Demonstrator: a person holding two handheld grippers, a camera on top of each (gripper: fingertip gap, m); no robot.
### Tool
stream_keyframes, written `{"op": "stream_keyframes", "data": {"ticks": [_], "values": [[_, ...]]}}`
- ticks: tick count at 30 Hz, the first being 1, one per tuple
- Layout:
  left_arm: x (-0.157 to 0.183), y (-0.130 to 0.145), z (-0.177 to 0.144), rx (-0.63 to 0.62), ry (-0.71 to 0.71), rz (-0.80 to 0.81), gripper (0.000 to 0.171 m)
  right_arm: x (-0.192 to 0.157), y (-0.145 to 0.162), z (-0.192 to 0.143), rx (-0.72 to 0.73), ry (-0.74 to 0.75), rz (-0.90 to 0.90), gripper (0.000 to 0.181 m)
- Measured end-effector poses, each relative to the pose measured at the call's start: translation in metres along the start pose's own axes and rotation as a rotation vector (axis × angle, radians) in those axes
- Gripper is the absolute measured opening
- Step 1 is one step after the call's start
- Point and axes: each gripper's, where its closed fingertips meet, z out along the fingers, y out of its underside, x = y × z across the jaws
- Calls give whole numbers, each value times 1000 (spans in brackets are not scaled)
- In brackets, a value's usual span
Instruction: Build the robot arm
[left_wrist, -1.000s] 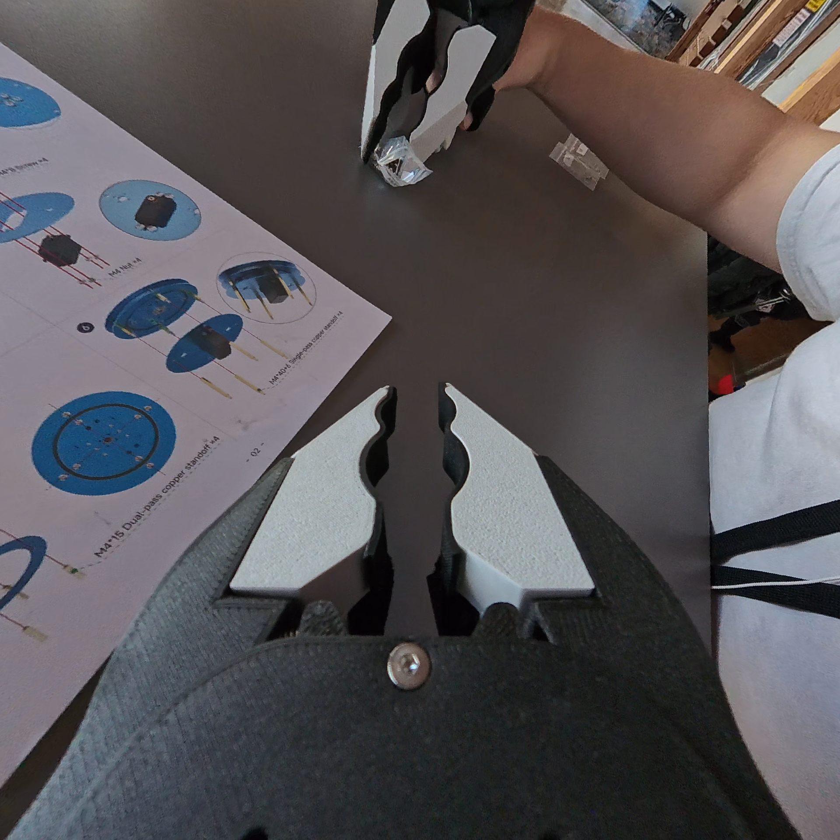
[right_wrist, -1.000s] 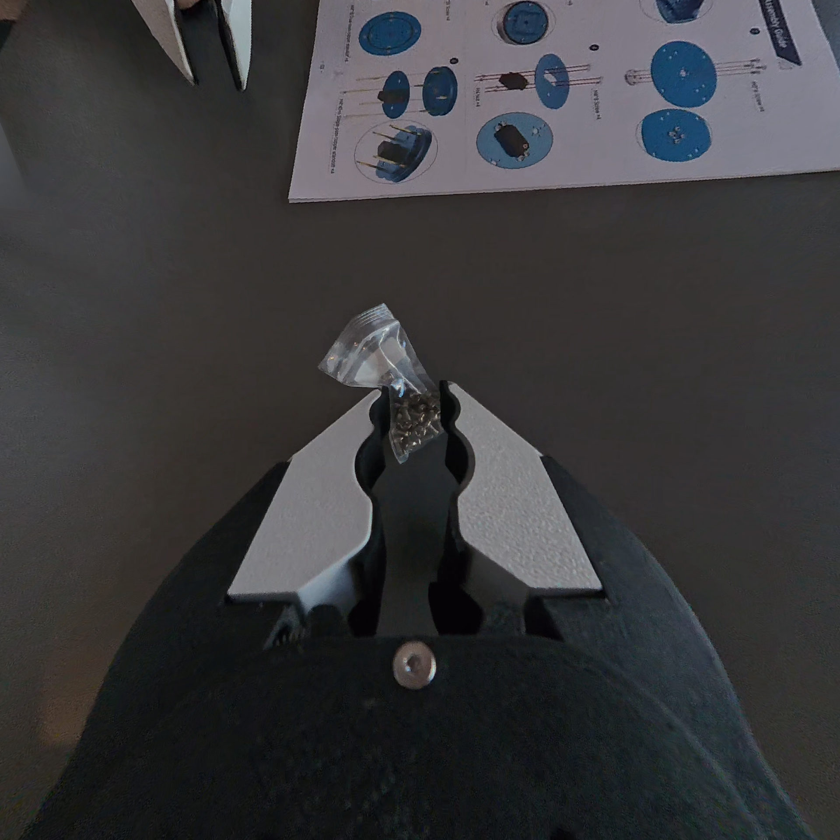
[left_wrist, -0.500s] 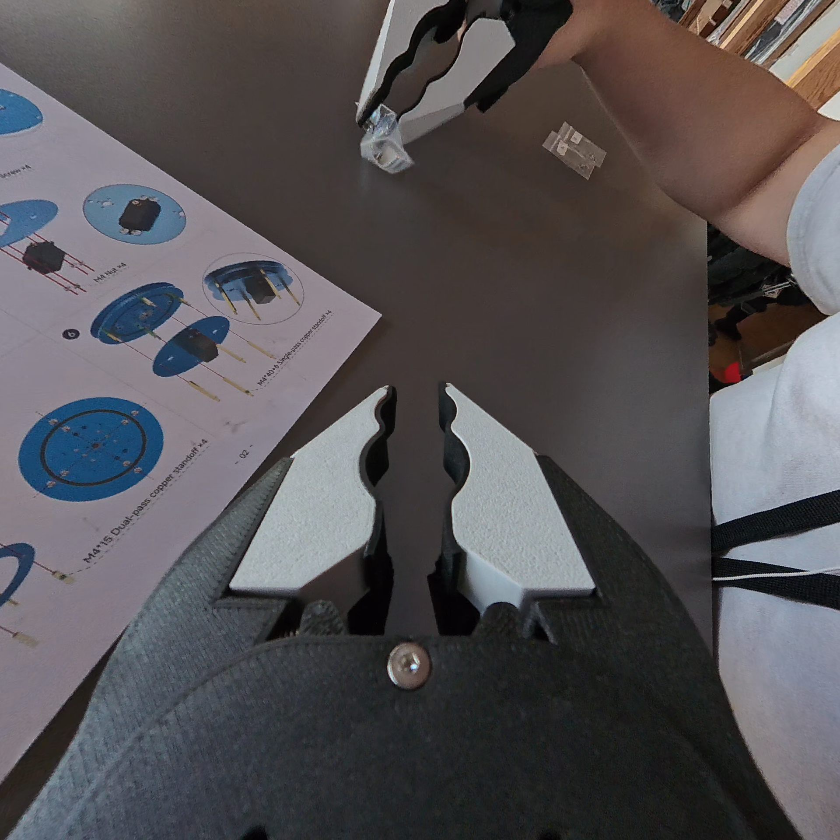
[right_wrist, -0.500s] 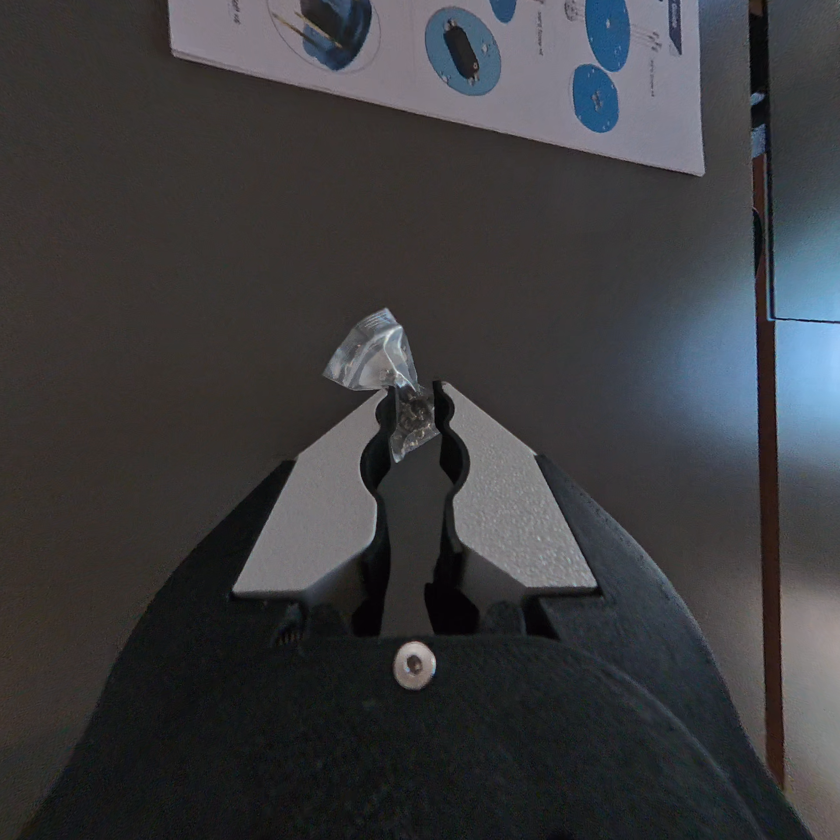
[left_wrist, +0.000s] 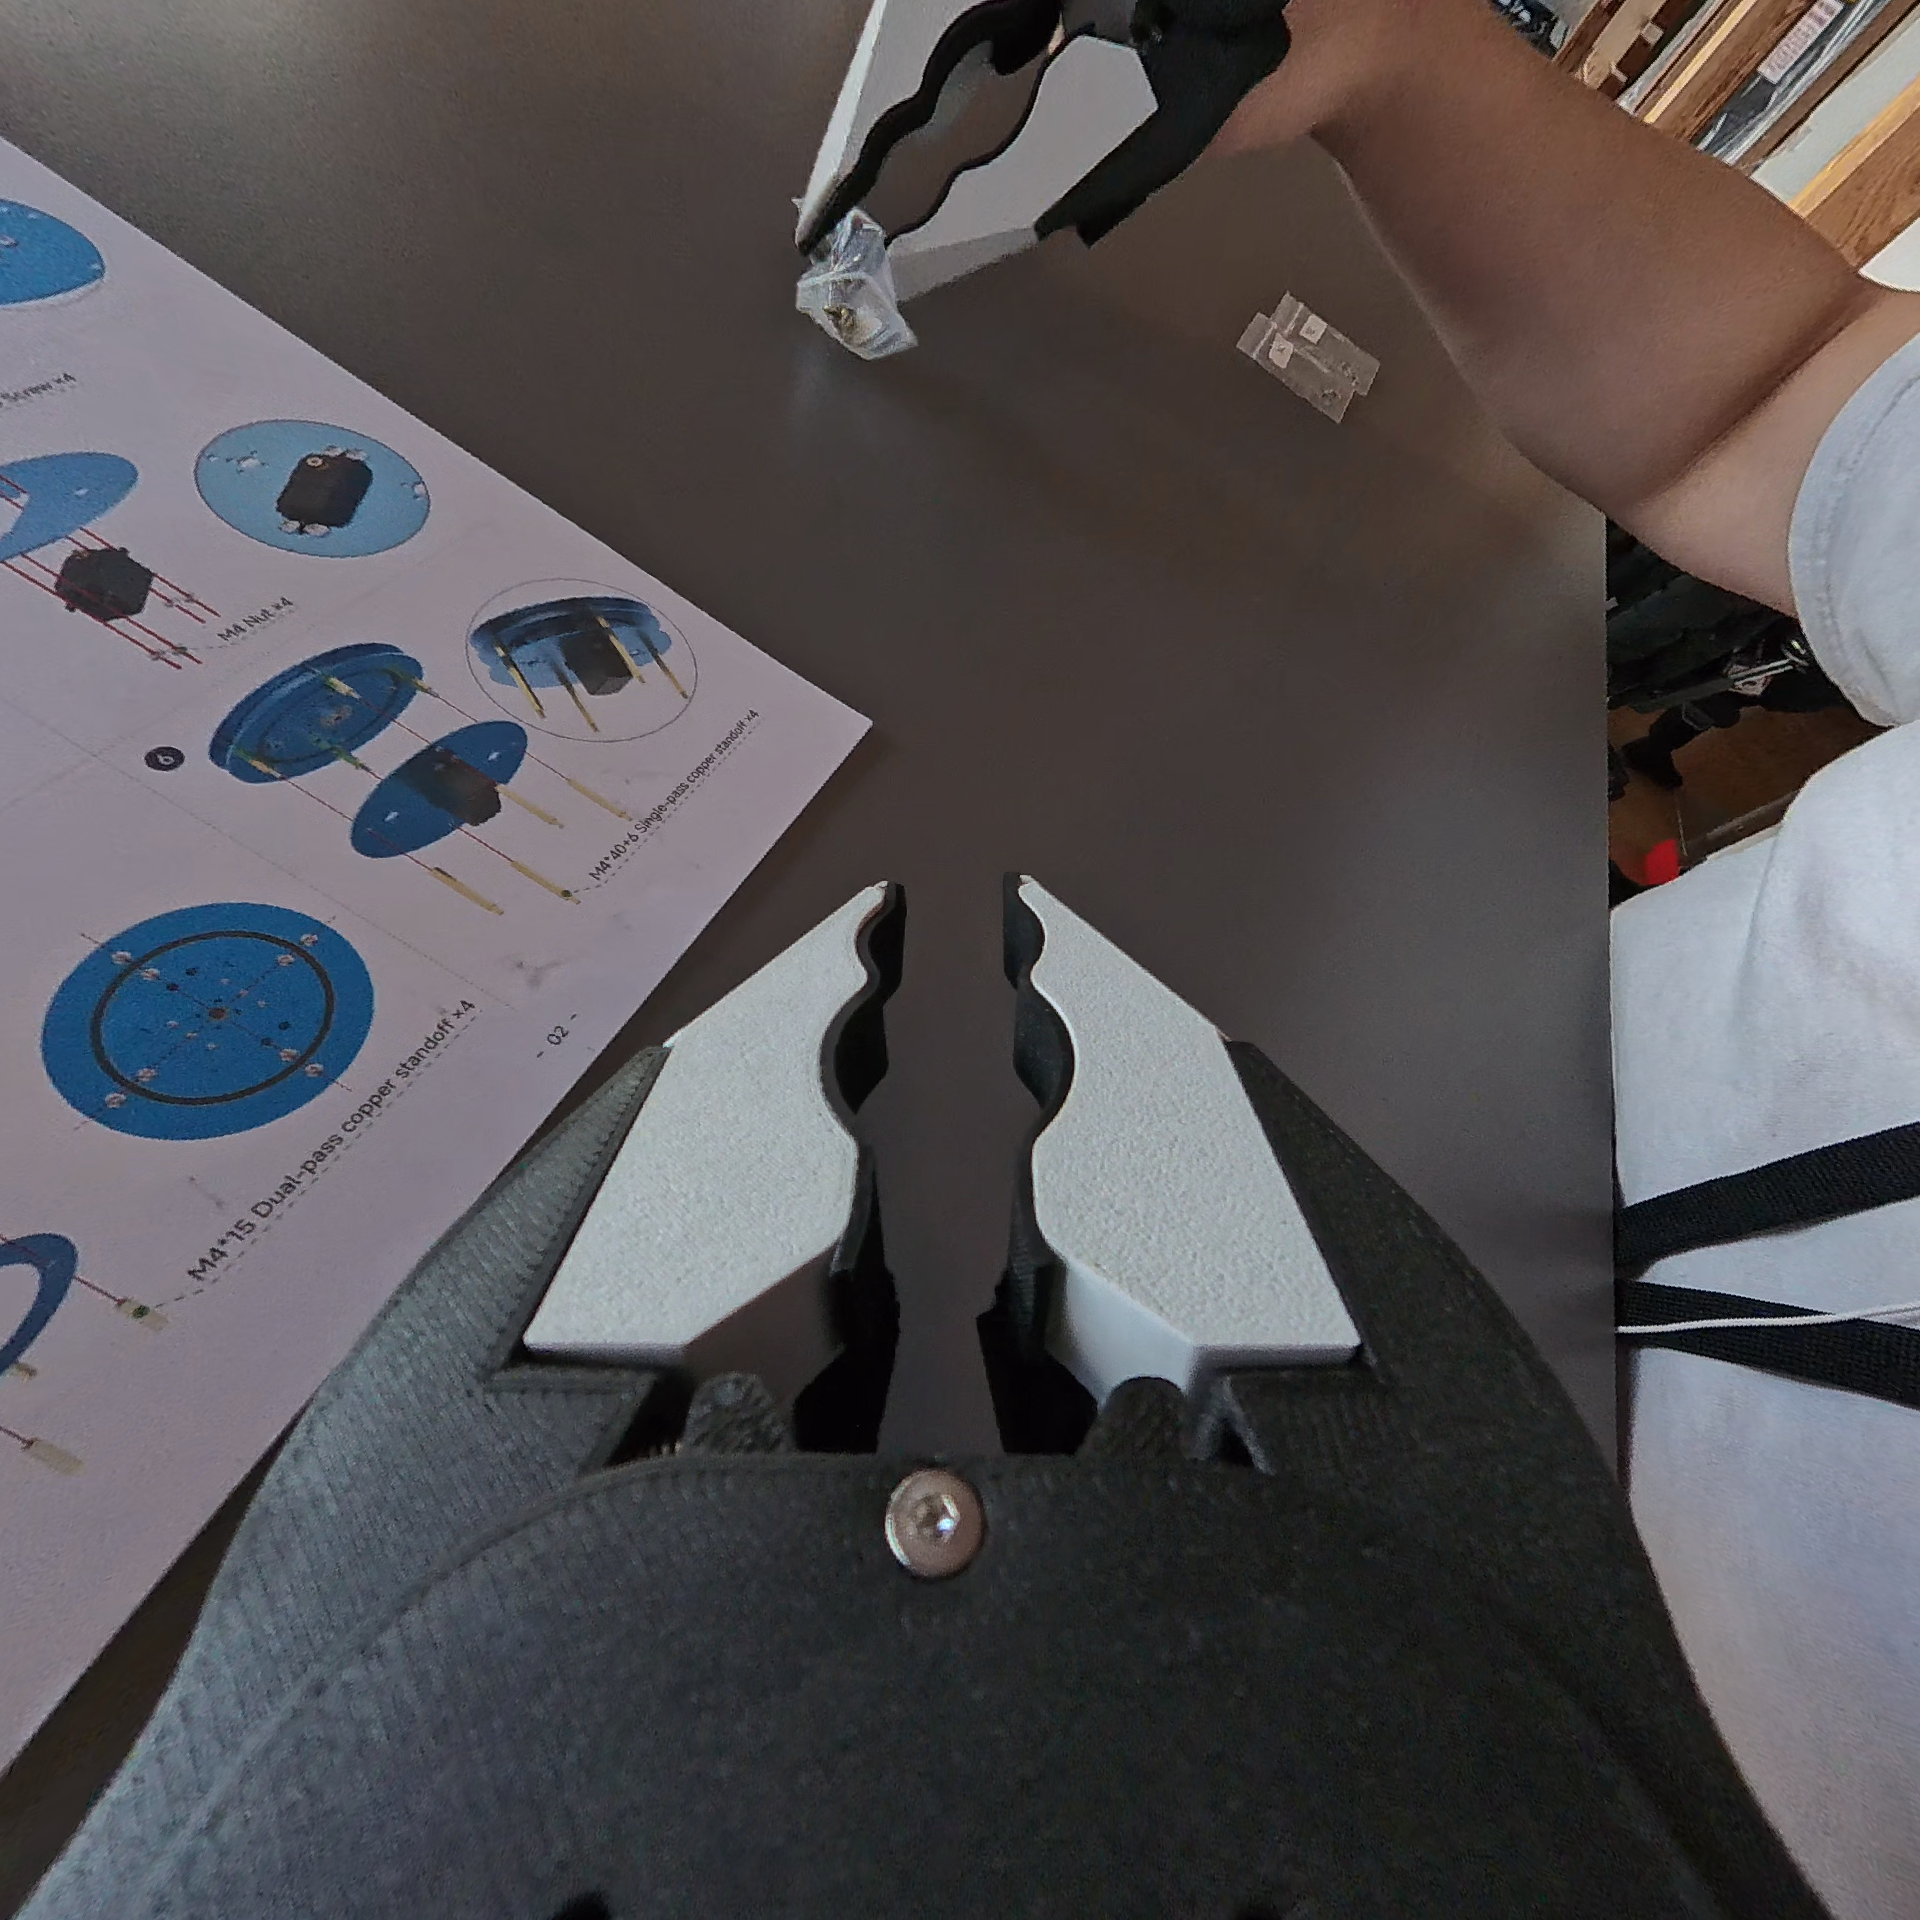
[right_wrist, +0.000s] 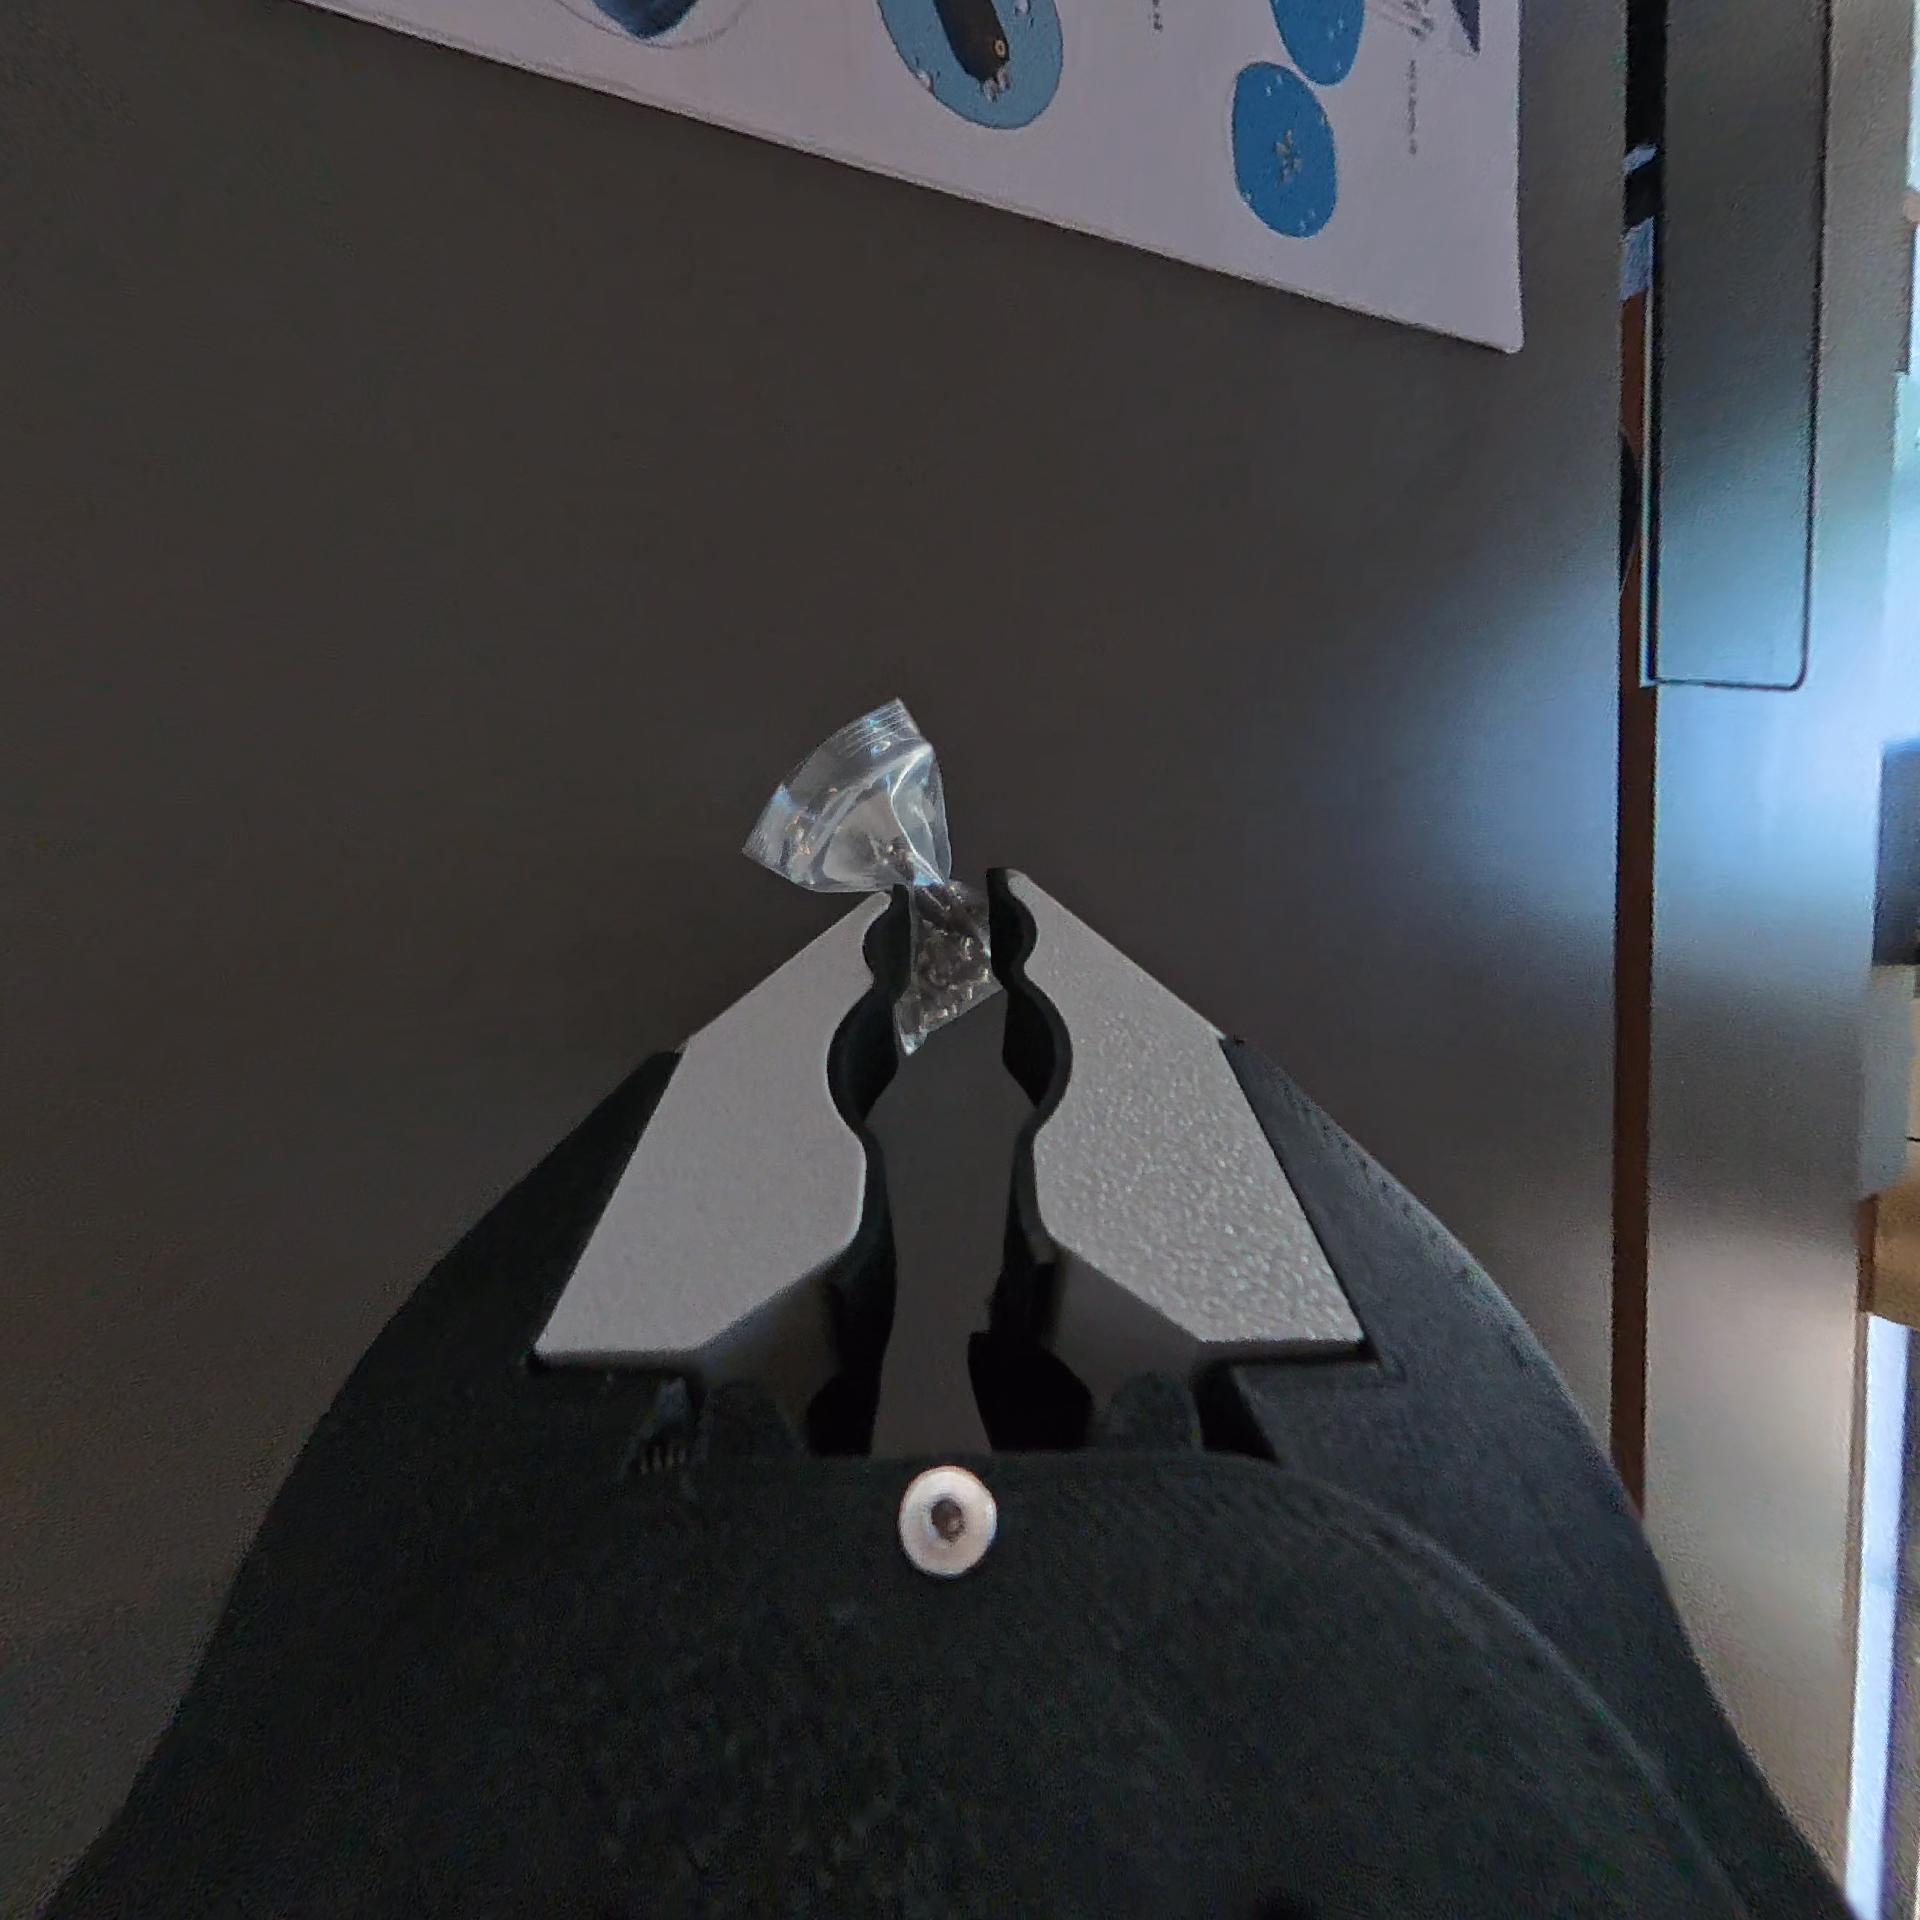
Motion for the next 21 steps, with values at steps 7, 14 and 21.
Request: {"op": "stream_keyframes", "data": {"ticks": [7, 14, 21], "values": [[-1, -1, -1, 6, -7, -3, 17, 4, 4, 3, -23, -3, 23, 14], [-1, -4, -4, 27, -19, 2, 20, 6, -7, 5, -31, 51, -48, 14], [0, -4, -4, 19, -28, 21, 20, -22, -39, 2, 167, -135, 93, 13]]}}
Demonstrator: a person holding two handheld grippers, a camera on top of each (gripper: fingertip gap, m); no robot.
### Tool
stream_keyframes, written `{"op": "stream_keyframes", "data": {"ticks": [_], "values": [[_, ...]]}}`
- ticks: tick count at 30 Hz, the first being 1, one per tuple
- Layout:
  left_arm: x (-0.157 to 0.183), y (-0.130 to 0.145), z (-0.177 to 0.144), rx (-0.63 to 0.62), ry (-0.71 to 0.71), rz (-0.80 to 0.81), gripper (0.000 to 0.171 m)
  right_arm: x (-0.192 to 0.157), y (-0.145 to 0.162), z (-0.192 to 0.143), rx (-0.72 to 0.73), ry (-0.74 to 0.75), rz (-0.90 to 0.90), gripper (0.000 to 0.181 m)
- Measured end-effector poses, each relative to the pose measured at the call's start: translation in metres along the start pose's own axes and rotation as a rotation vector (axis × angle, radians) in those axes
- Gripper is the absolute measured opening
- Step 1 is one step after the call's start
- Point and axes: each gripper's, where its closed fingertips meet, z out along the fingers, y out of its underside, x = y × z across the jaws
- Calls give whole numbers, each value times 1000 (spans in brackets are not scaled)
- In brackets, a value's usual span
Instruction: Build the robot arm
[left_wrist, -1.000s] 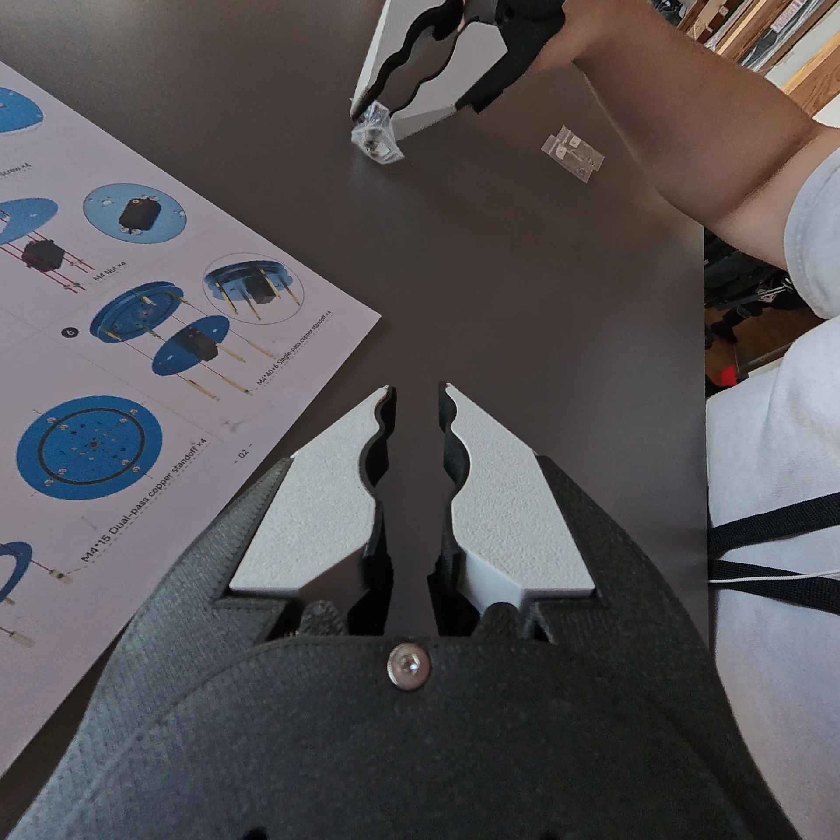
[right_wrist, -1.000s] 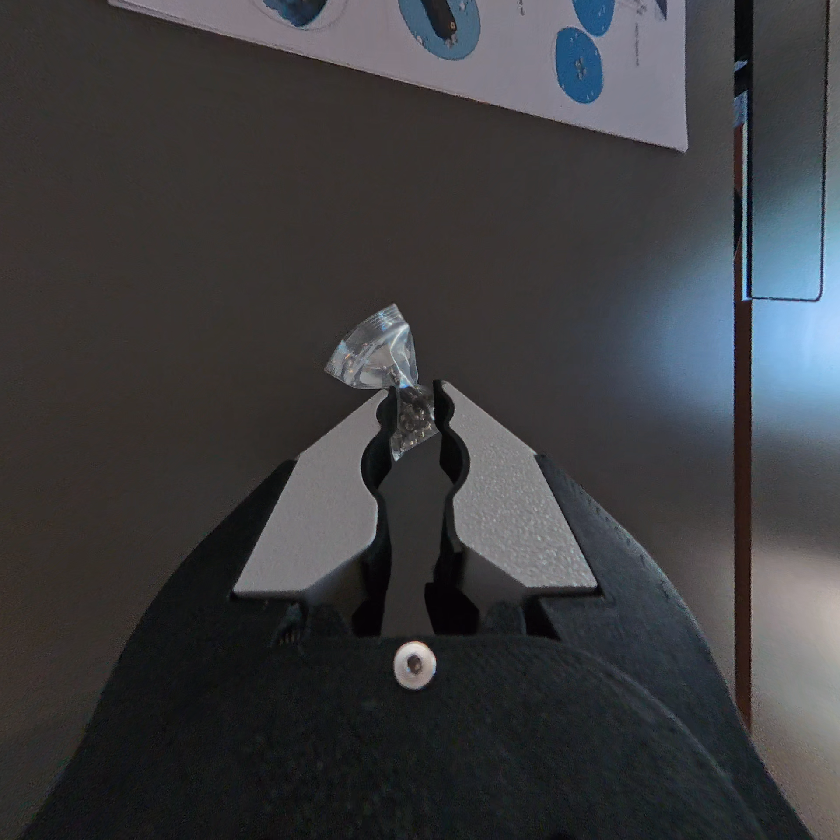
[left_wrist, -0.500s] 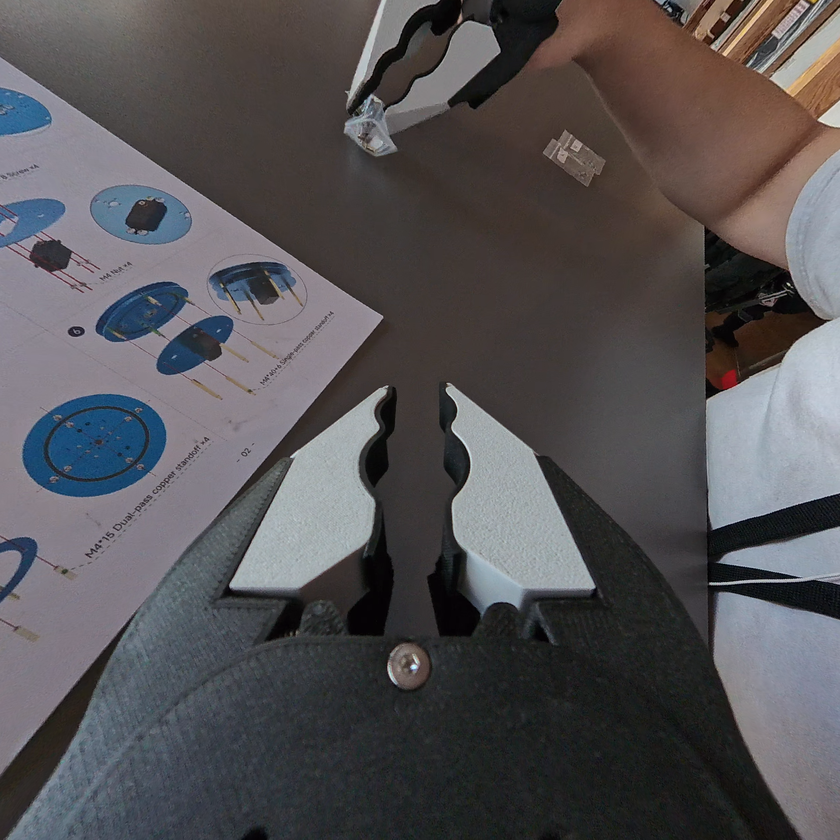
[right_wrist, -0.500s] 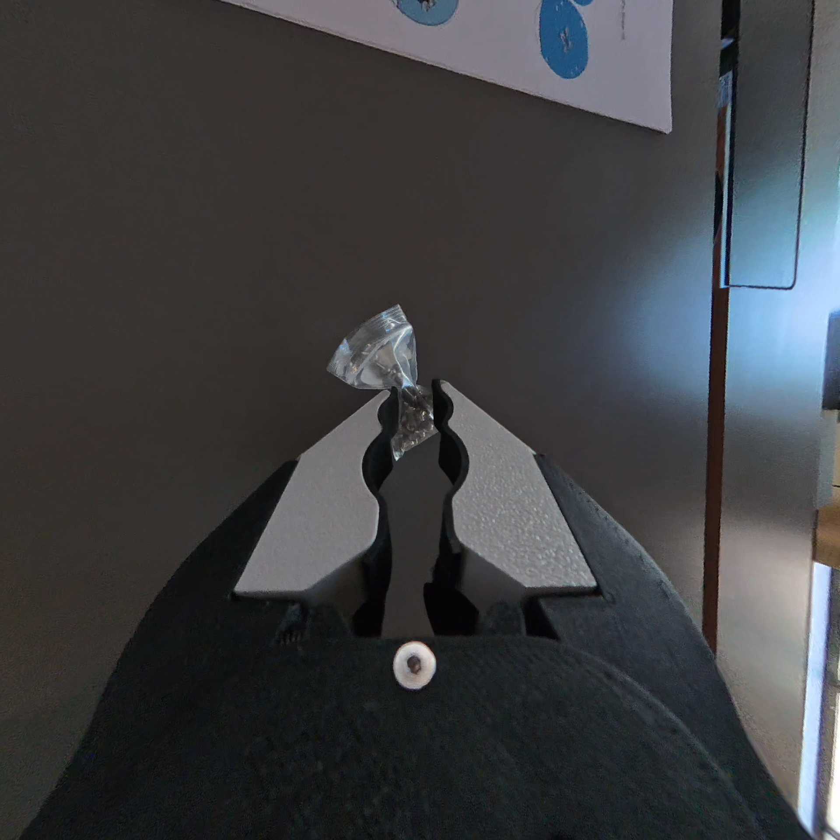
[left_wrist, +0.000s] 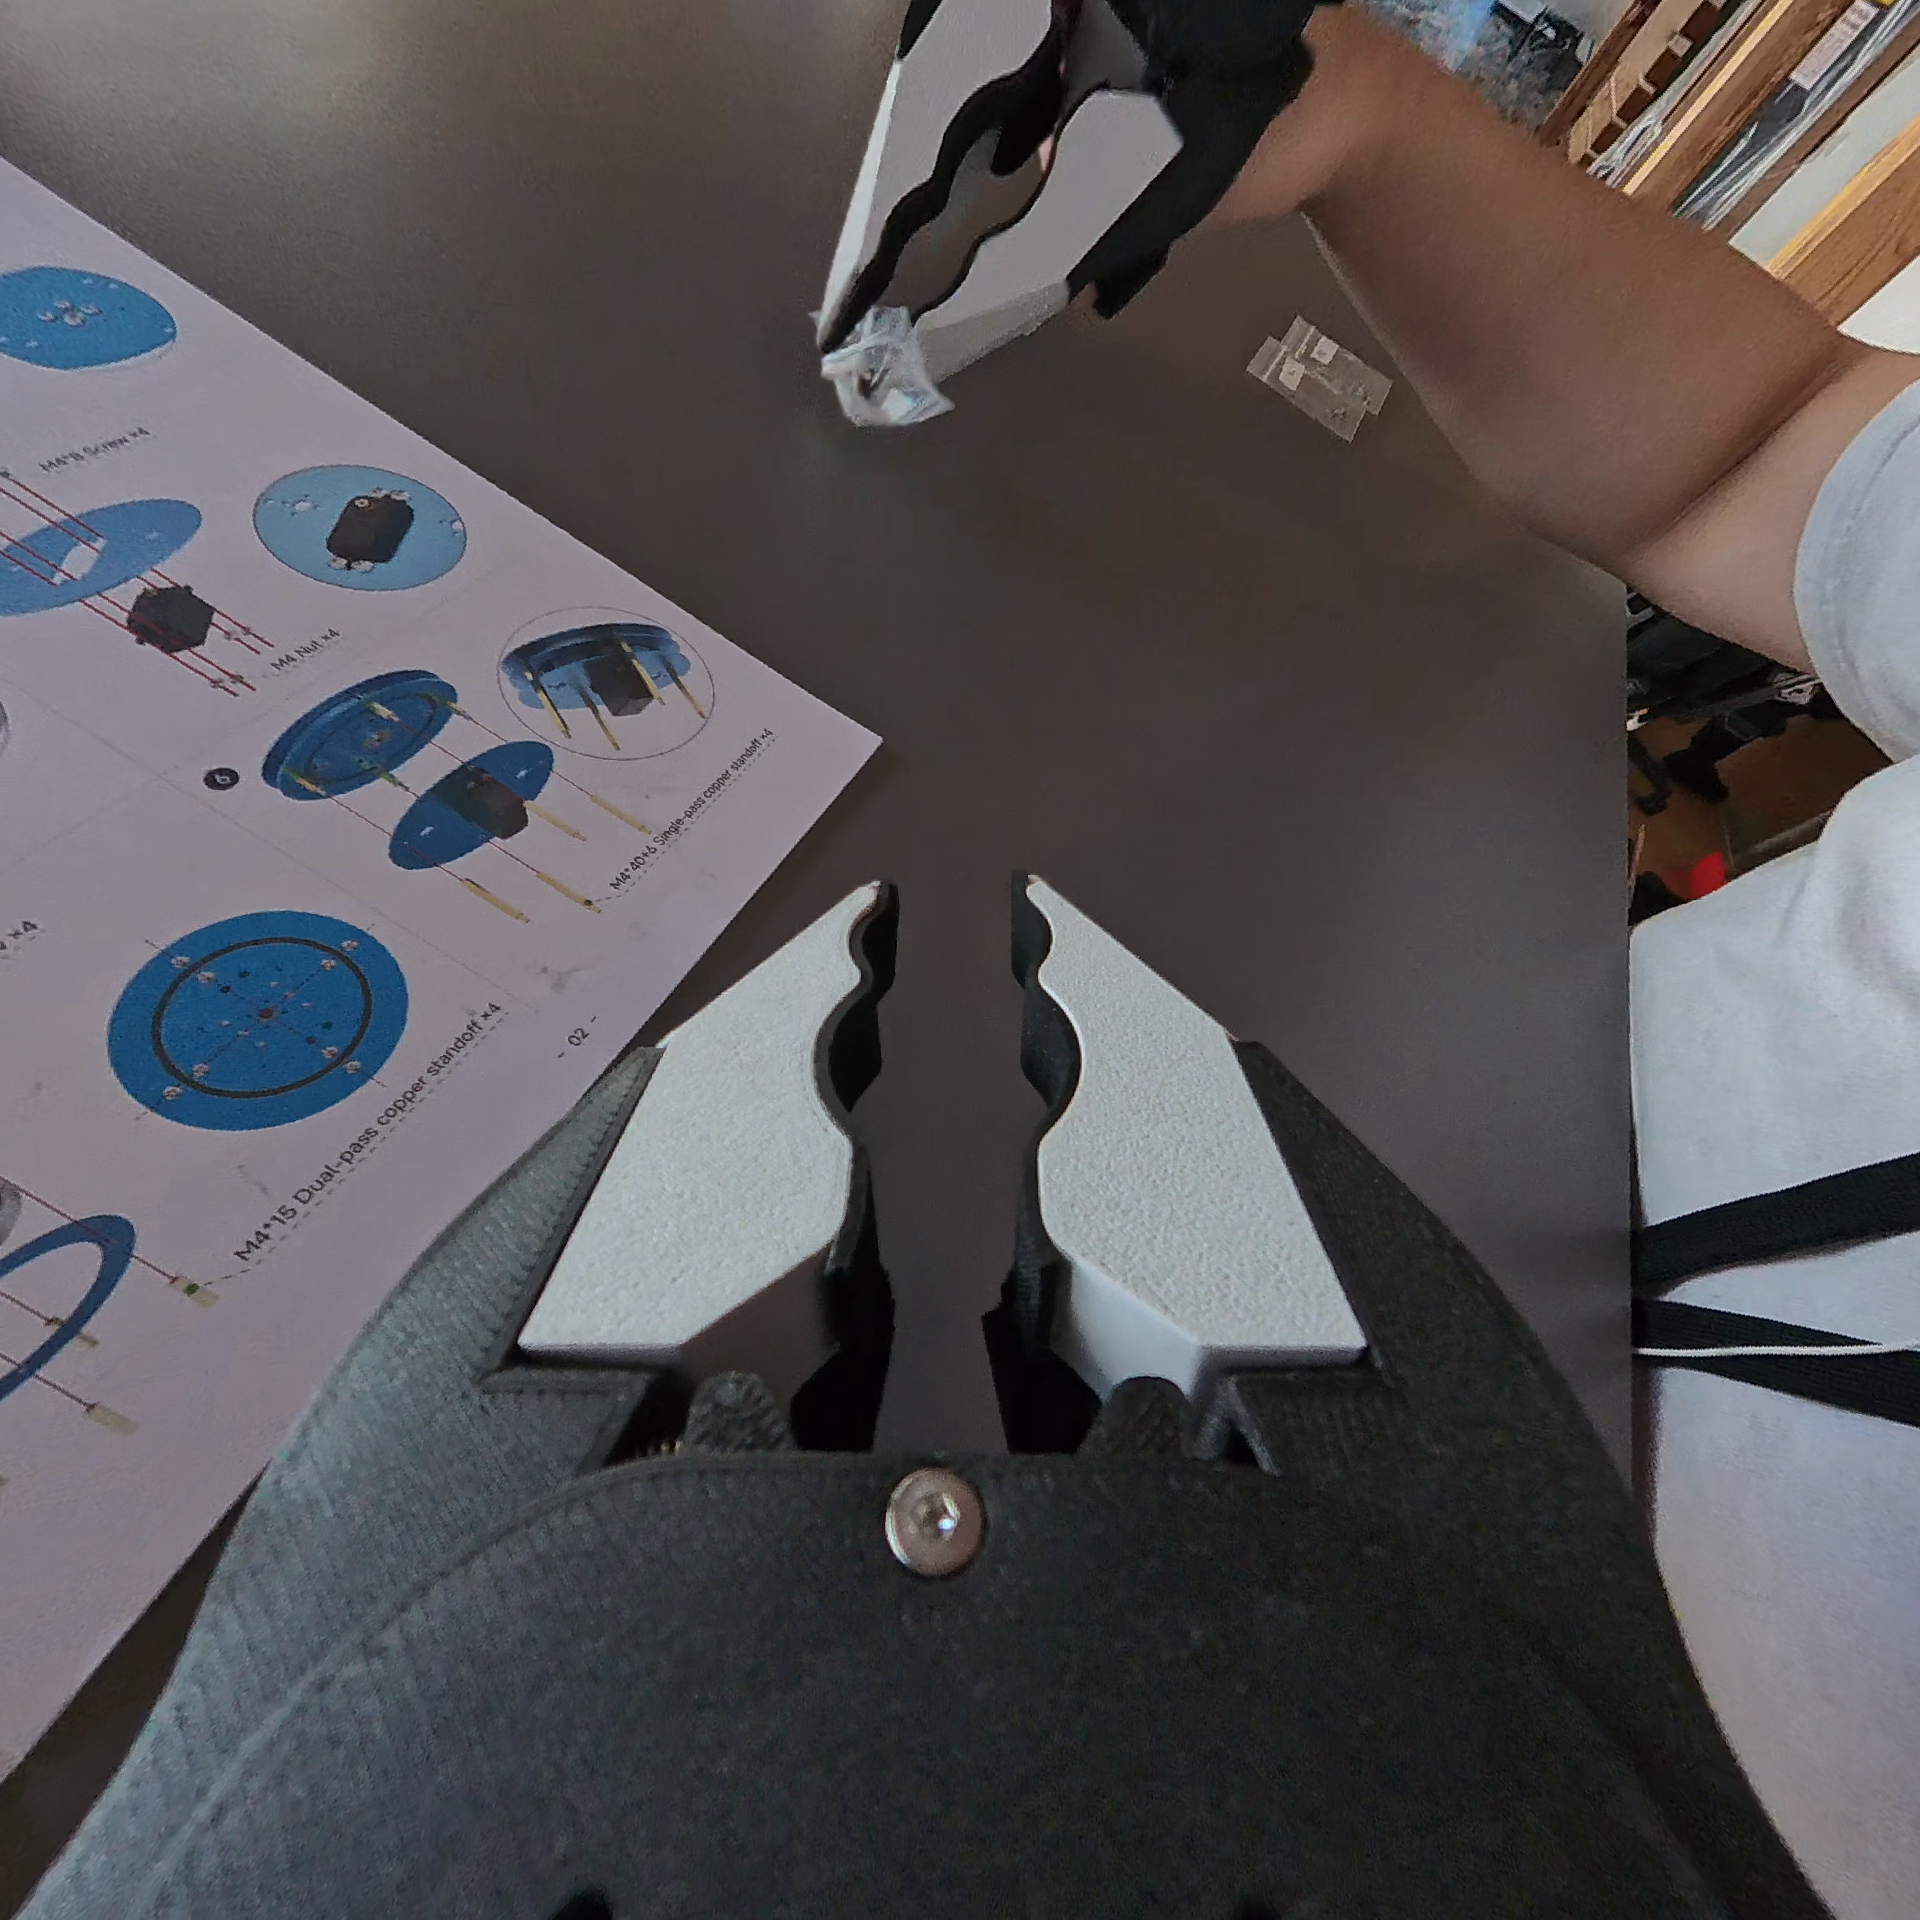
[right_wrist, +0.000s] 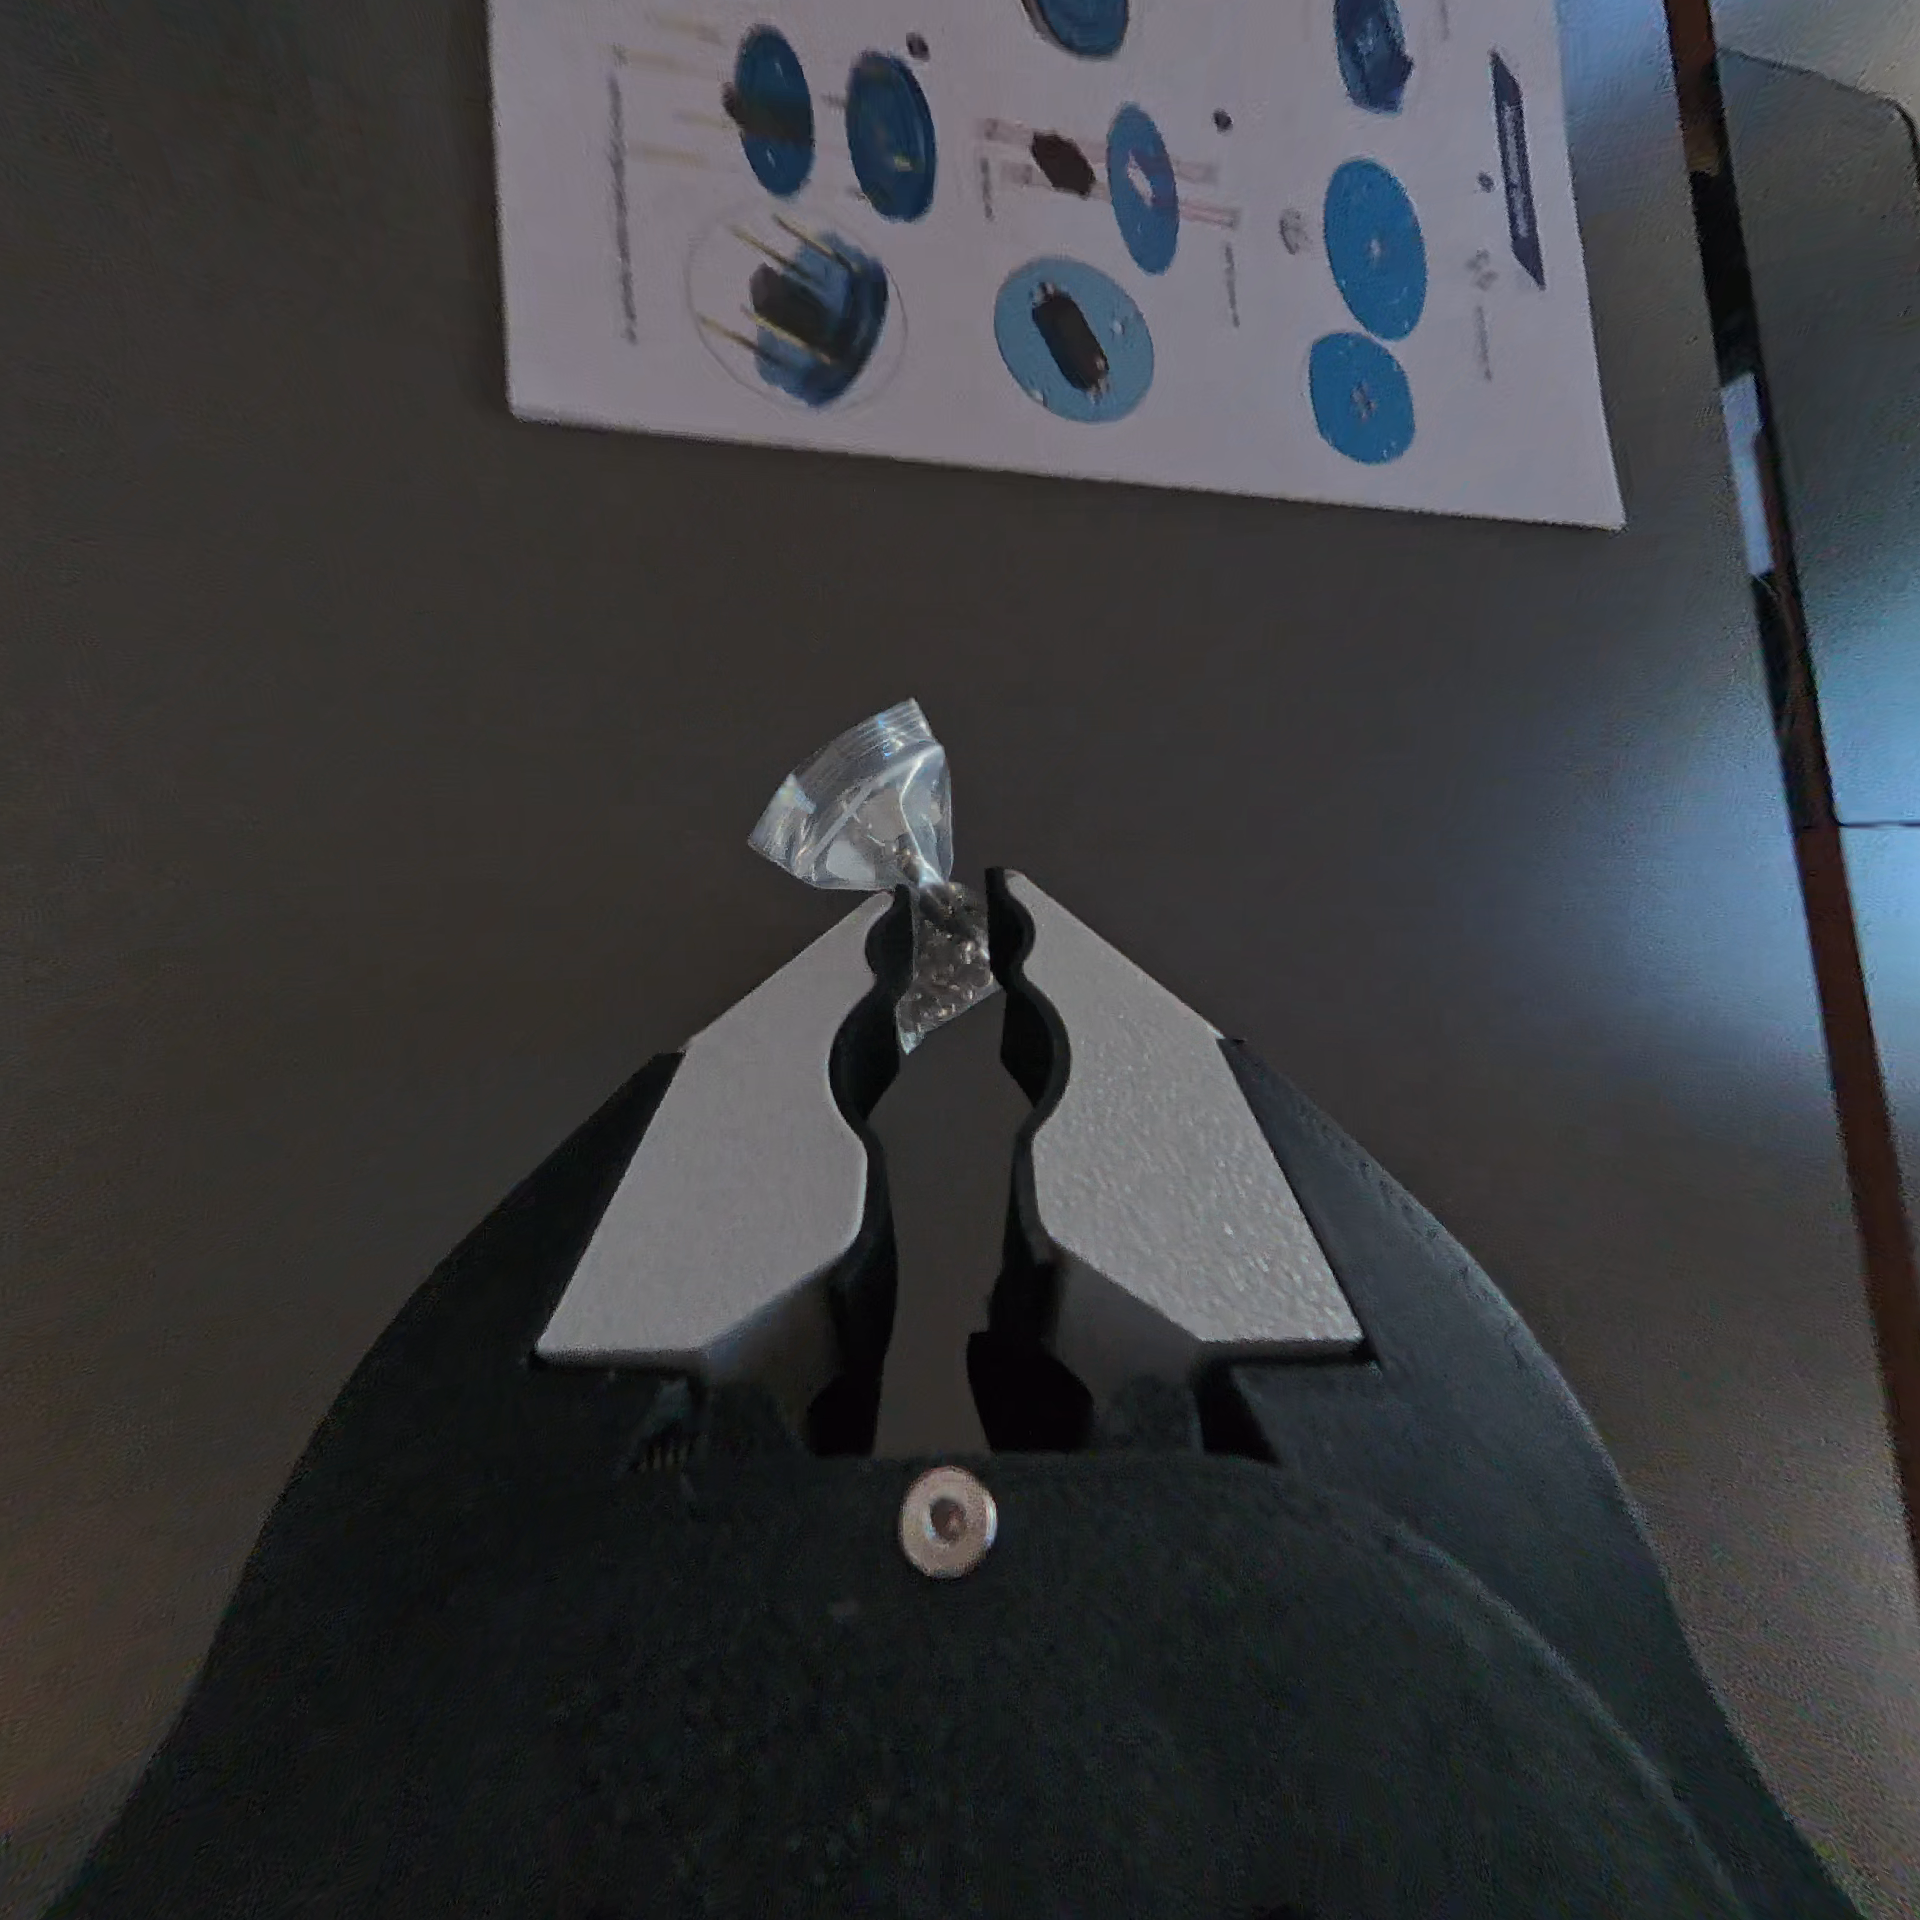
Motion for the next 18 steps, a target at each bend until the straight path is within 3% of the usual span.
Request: {"op": "stream_keyframes", "data": {"ticks": [9, 18], "values": [[4, 8, 3, -38, -3, 30, 20, -16, -103, -78, 421, -385, 144, 12], [2, 3, 0, -18, -12, 18, 20, -3, -152, -134, 492, -475, 118, 4]]}}
